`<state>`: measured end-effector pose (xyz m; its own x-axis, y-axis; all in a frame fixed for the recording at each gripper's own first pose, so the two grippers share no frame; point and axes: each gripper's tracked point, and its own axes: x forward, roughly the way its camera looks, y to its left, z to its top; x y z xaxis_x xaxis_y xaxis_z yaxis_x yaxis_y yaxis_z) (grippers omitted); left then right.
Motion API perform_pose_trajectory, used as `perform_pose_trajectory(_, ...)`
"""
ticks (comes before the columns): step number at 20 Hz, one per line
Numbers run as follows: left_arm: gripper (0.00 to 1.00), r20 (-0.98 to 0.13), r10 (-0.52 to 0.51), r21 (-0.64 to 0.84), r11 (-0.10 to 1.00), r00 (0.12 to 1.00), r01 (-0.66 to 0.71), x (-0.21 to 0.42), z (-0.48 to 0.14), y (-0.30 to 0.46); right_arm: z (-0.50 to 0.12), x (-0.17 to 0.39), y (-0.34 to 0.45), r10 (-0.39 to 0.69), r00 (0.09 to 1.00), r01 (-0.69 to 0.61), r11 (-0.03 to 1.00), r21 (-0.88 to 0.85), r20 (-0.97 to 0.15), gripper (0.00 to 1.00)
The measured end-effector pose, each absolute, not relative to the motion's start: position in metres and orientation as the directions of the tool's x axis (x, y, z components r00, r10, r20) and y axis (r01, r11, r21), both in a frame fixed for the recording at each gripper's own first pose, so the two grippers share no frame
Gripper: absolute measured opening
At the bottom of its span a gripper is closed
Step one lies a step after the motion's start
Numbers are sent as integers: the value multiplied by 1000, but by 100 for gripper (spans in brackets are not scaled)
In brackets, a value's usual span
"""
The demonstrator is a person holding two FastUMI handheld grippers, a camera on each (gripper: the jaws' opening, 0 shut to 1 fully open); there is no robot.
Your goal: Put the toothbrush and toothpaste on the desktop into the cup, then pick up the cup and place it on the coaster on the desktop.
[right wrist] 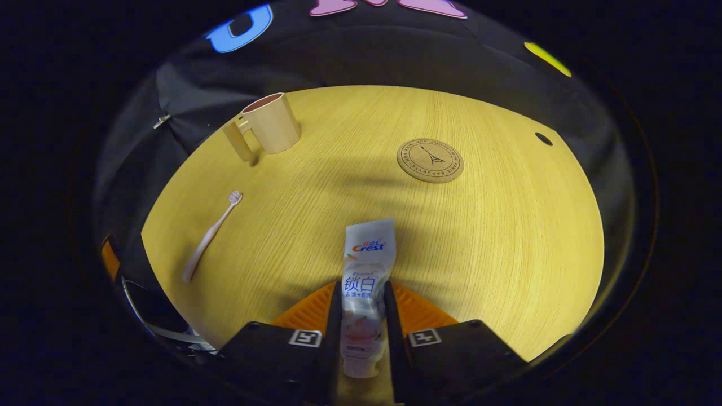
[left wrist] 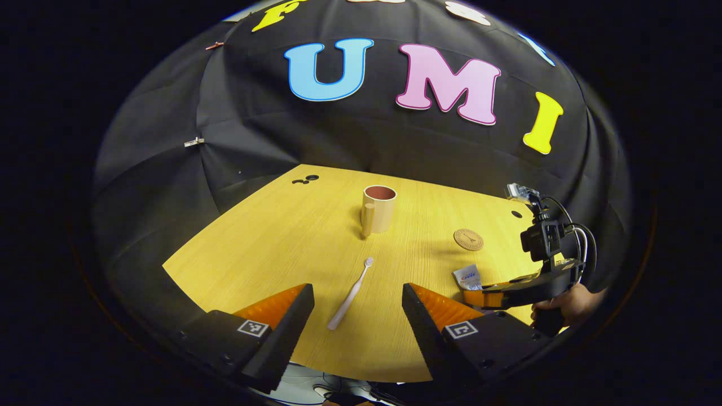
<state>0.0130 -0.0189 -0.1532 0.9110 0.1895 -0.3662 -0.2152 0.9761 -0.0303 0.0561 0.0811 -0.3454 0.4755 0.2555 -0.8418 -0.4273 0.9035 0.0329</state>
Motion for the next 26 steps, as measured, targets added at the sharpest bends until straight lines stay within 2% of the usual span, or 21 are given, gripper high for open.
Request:
perform_pose_trajectory(2, 98, -379, 196, -22, 975, 904, -221, 15, -158, -16, -343, 58, 81, 282, 464, -402, 912, 83, -840, 39)
perform_pose_trajectory(3, 98, -386, 200, -23, 974, 901, -226, 14, -162, -15, -341, 62, 79, 286, 475, -384, 918, 96, -832, 41)
perform_pose_trajectory(4, 98, -390, 201, -27, 973, 898, -230, 14, -163, -14, -340, 61, 78, 293, 468, -384, 917, 107, -834, 33)
perform_pose_trajectory(5, 98, -395, 204, -29, 972, 896, -234, 15, -166, -11, -340, 61, 77, 299, 466, -386, 916, 113, -833, 33)
perform_pose_trajectory(6, 98, -400, 207, -28, 971, 893, -238, 15, -168, -8, -339, 62, 76, 299, 468, -386, 916, 112, -832, 27)
perform_pose_trajectory(7, 98, -408, 210, -25, 970, 889, -241, 17, -172, -5, -339, 60, 74, 298, 466, -389, 915, 110, -833, 27)
perform_pose_trajectory(8, 97, -417, 212, -23, 970, 884, -243, 18, -176, -2, -338, 60, 73, 297, 466, -391, 914, 108, -834, 33)
perform_pose_trajectory(15, 98, -516, 183, 38, 981, 837, -191, 45, -207, 19, -311, 57, 60, 305, 486, -364, 923, 128, -819, 33)
perform_pose_trajectory(20, 98, -654, 119, 54, 992, 747, -111, 64, -243, 16, -285, 60, 66, 338, 520, -365, 918, 153, -784, 33)
perform_pose_trajectory(22, 97, -676, 94, 39, 995, 731, -92, 78, -254, 18, -275, 60, 68, 355, 534, -358, 917, 175, -768, 36)
perform_pose_trajectory(23, 96, -689, 82, 25, 996, 720, -89, 81, -257, 18, -273, 59, 67, 360, 538, -350, 918, 187, -762, 33)
perform_pose_trajectory(26, 95, -743, 67, 3, 995, 666, -97, 87, -273, 25, -267, 61, 66, 374, 556, -339, 918, 208, -742, 33)
